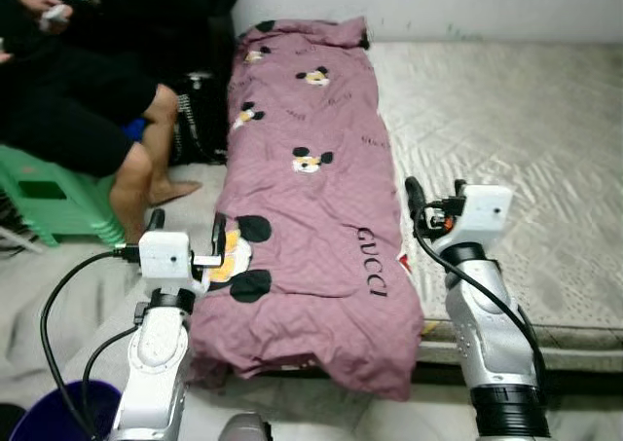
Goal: Clean up the room
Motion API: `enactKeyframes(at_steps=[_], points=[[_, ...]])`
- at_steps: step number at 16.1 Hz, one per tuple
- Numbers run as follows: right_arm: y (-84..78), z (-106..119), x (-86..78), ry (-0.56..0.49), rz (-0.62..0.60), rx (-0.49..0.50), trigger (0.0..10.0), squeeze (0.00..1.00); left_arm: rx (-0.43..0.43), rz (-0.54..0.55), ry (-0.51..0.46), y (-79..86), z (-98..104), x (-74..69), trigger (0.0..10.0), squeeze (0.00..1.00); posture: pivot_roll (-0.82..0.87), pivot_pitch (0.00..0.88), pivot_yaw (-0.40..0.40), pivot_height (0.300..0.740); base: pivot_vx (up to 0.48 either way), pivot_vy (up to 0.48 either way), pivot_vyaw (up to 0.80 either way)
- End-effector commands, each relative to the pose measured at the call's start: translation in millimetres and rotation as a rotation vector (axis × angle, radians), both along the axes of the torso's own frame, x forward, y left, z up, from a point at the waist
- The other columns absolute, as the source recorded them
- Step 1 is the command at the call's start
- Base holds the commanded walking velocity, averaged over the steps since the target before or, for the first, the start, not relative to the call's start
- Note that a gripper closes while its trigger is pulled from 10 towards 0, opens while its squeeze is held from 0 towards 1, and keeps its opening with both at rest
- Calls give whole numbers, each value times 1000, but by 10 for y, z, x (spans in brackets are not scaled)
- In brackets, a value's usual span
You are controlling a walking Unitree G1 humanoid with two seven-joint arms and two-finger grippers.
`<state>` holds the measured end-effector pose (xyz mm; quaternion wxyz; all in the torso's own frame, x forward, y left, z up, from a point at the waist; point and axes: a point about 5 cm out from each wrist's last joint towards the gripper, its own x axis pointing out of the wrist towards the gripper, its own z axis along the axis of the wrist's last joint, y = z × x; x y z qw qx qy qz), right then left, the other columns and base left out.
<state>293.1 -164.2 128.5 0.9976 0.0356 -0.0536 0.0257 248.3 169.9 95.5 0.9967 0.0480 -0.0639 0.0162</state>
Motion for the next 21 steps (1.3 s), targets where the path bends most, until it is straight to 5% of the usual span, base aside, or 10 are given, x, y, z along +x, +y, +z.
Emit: enactKeyframes(at_steps=[1, 6, 21], points=[[71, 43, 0, -16, 28, -2, 10000, 0, 20, 11, -20, 39, 43, -4, 10000, 0, -41, 0, 45, 740, 0, 0, 781], [87, 75, 27, -25, 47, -8, 10000, 0, 14, 21, -32, -37, 100, 109, 10000, 0, -45, 0, 45, 740, 0, 0, 781], [122, 61, 22, -19, 59, -14, 10000, 0, 8, 12, -34, -135, 109, 149, 10000, 0, -50, 0, 42, 740, 0, 0, 781]])
